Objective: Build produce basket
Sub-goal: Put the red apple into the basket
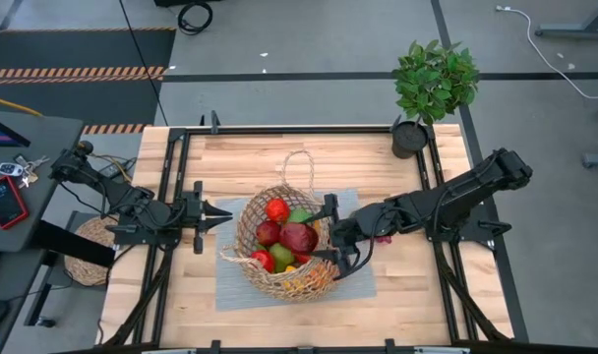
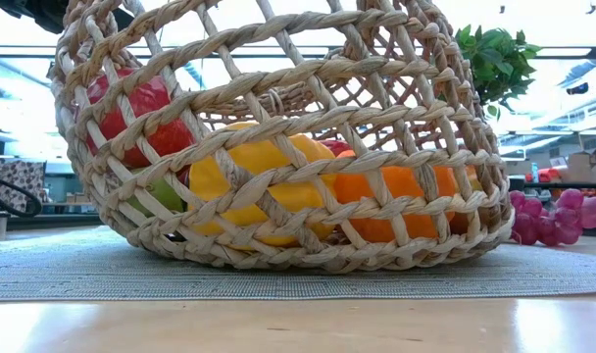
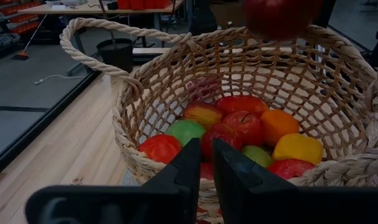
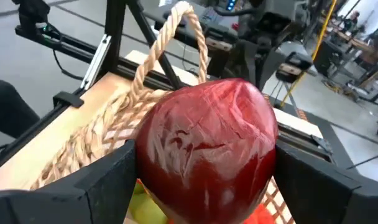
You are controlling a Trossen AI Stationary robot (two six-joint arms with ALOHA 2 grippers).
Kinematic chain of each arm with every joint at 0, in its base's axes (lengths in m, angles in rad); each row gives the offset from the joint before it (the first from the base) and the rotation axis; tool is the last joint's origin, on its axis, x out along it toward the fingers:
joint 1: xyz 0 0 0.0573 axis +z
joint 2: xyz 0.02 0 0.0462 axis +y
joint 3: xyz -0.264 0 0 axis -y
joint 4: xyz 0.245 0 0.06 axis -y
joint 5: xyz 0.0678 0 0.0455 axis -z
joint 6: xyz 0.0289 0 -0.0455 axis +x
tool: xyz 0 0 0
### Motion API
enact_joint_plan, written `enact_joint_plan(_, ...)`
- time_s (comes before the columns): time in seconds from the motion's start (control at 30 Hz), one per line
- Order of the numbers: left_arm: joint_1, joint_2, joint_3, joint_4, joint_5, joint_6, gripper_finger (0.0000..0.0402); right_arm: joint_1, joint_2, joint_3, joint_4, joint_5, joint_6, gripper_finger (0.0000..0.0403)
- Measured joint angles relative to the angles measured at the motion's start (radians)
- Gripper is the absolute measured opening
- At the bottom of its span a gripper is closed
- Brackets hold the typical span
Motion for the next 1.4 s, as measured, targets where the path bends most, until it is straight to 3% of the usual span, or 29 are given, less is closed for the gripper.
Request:
enact_joint_plan(0.63, 0.000, 0.000, 0.000, 0.000, 0.000, 0.000, 0.0048, -0.119, -0.001, -0.023, 0.228, 0.028, 0.079, 0.0347)
enact_joint_plan(1.07, 0.000, 0.000, 0.000, 0.000, 0.000, 0.000, 0.0048, -0.155, -0.001, -0.028, 0.414, 0.024, 0.101, 0.0374)
enact_joint_plan(1.4, 0.000, 0.000, 0.000, 0.000, 0.000, 0.000, 0.0048, -0.207, 0.030, -0.026, 0.329, -0.184, 0.190, 0.0376)
